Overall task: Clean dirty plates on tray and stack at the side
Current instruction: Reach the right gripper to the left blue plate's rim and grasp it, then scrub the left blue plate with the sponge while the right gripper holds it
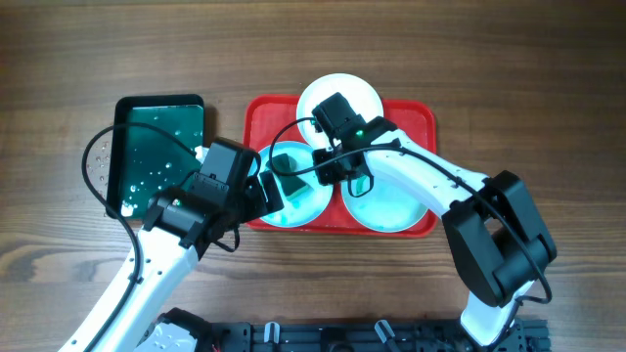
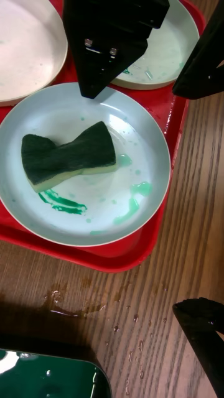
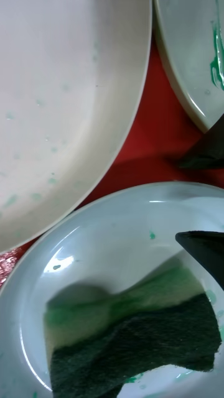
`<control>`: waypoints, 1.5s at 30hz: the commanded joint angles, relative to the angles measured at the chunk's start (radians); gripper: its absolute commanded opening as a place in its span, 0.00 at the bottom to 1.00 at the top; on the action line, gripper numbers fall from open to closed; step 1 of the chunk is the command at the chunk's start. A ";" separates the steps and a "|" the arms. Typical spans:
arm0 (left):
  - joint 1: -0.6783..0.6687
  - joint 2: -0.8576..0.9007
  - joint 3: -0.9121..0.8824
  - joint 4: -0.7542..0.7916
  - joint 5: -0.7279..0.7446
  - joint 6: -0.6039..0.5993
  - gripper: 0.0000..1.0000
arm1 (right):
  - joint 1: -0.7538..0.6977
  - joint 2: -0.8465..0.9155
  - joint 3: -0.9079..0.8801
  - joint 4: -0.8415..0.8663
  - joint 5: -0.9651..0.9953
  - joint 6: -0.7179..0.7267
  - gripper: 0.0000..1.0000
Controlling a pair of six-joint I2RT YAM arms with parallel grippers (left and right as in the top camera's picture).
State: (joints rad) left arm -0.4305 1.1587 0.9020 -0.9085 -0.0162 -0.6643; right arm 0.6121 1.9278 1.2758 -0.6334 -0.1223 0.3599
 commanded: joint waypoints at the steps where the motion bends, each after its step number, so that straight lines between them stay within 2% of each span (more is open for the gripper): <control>1: 0.003 0.002 -0.001 0.003 0.005 -0.006 1.00 | 0.007 0.029 -0.008 0.016 0.018 0.010 0.32; 7: 0.003 0.002 -0.001 0.002 0.005 -0.006 1.00 | 0.007 0.090 -0.008 0.014 0.019 0.033 0.27; 10: 0.003 0.002 -0.001 0.013 0.000 -0.006 1.00 | 0.007 0.092 -0.008 0.010 0.017 0.034 0.21; 14: 0.003 0.053 -0.001 0.069 0.036 -0.006 0.98 | 0.007 0.092 -0.008 -0.017 0.018 0.034 0.21; 15: 0.003 0.087 -0.001 0.086 0.051 -0.006 0.85 | 0.007 0.092 -0.008 -0.018 0.018 0.034 0.26; 17: 0.003 0.158 -0.001 0.135 0.065 0.004 0.76 | 0.006 0.092 -0.008 -0.018 0.018 0.033 0.28; 19: 0.003 0.233 -0.001 0.207 0.069 0.001 0.50 | 0.006 0.092 -0.008 -0.015 0.019 0.033 0.21; 20: 0.003 0.274 -0.001 0.264 0.081 -0.008 0.48 | 0.006 0.092 -0.008 -0.014 0.018 0.033 0.17; 24: 0.002 0.389 -0.001 0.431 0.112 -0.140 0.49 | 0.006 0.092 -0.008 -0.010 0.019 0.033 0.17; 27: 0.003 0.450 -0.001 0.530 0.180 -0.141 0.49 | 0.006 0.092 -0.008 -0.010 0.019 0.033 0.17; 32: 0.003 0.543 -0.001 0.554 0.161 -0.152 0.46 | 0.006 0.092 -0.008 -0.010 0.019 0.032 0.17; 36: 0.046 0.543 0.000 0.548 0.164 -0.152 0.46 | 0.006 0.092 -0.008 -0.011 0.018 0.032 0.17; 40: 0.171 0.543 0.000 0.554 0.385 -0.152 0.48 | 0.006 0.092 -0.008 -0.010 0.019 0.033 0.17; 43: 0.223 0.543 0.000 0.554 0.522 -0.151 0.58 | 0.006 0.092 -0.008 -0.010 0.019 0.033 0.17; 45: 0.223 0.543 0.000 0.554 0.524 -0.152 0.58 | 0.006 0.092 -0.008 -0.010 0.018 0.032 0.17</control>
State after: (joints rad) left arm -0.2146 1.6871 0.8986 -0.3576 0.4084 -0.8143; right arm 0.6144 1.9900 1.2789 -0.6415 -0.1223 0.3958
